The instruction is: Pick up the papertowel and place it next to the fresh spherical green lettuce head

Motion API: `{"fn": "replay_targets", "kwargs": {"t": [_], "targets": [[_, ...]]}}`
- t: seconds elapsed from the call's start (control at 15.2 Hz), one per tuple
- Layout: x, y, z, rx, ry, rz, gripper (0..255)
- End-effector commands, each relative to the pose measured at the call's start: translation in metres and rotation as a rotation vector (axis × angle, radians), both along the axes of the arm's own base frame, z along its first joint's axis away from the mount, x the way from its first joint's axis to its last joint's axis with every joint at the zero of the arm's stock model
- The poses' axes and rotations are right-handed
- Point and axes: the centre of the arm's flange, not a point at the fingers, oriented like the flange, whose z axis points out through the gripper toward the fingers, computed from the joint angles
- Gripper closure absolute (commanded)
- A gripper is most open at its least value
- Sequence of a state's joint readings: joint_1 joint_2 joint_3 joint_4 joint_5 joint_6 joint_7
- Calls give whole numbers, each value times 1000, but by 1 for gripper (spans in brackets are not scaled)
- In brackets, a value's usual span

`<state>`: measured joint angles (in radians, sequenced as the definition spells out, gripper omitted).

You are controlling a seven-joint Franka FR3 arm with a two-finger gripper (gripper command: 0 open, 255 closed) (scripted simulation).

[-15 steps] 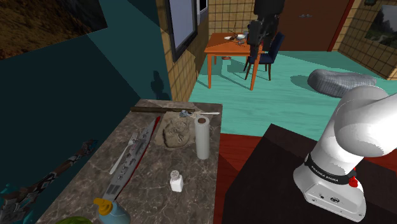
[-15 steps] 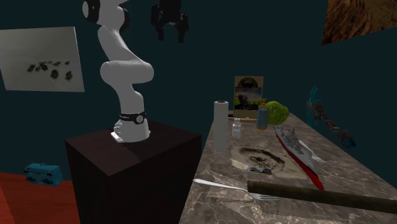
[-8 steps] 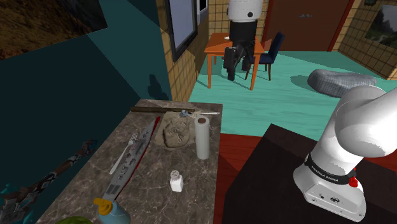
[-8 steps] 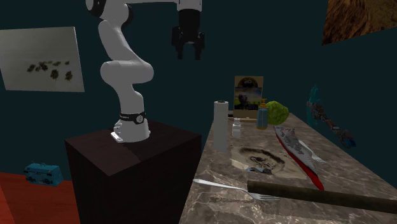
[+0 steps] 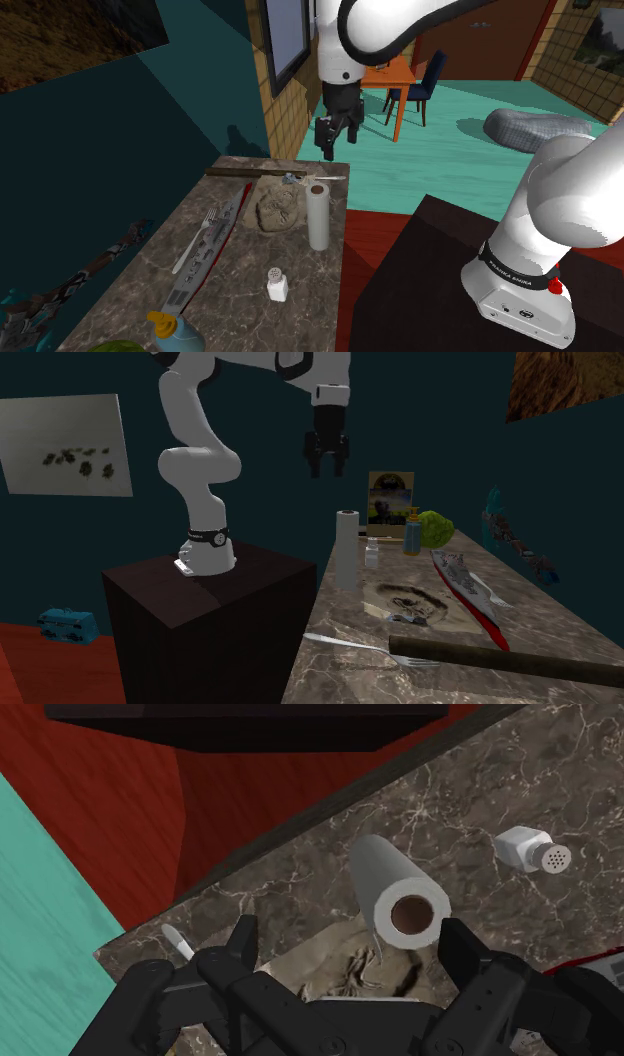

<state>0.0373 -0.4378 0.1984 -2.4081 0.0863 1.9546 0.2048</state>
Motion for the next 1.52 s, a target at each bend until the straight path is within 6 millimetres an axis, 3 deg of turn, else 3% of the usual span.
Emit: {"fn": "replay_targets", "kwargs": {"t": [0.0,0.4,0.86,1.45], "targets": [[14,15,-20,0,1,1,0],[52,57,-76,-2,7,5,0],[51,56,-113,-2,7,5,0],[51,56,-116,-2,7,5,0]]}}
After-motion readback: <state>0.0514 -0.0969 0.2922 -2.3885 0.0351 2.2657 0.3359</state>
